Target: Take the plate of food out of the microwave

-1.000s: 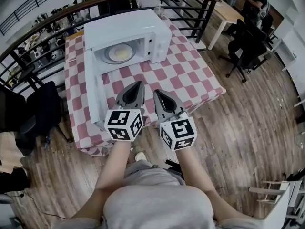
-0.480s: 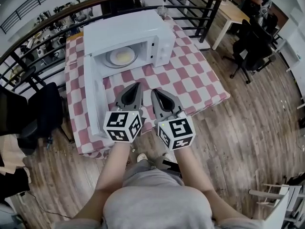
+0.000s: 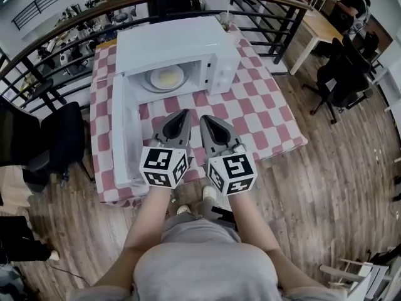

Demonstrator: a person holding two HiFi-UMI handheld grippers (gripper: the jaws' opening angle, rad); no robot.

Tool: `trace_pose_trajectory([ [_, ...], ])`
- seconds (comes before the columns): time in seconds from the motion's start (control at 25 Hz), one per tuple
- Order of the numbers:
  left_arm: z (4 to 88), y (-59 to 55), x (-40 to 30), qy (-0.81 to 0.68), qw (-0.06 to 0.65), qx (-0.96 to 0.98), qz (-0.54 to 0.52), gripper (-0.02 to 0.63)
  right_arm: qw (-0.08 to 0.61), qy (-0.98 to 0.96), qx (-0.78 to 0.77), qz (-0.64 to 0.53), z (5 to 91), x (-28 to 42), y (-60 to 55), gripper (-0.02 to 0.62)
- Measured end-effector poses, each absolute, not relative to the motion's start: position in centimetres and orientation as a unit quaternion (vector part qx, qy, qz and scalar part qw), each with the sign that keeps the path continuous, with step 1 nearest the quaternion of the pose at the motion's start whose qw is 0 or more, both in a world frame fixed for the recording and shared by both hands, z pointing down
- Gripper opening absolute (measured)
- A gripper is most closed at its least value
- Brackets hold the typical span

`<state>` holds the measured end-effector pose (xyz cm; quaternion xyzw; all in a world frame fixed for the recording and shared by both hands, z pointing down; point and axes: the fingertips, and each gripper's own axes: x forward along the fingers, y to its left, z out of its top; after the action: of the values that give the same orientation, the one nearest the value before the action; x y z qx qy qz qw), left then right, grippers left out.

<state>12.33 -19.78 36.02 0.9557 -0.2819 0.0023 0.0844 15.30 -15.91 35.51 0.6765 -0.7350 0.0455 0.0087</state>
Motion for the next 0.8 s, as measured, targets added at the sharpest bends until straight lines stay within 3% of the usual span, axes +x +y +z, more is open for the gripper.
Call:
trace_pose_trajectory([
  [0.8,37.0,-26.9,15.7,-0.383,0.090,0.919,-0.010,0.007,0.009,-0.799,0.600,0.041,35.8,20.1,-23.5,0.026],
])
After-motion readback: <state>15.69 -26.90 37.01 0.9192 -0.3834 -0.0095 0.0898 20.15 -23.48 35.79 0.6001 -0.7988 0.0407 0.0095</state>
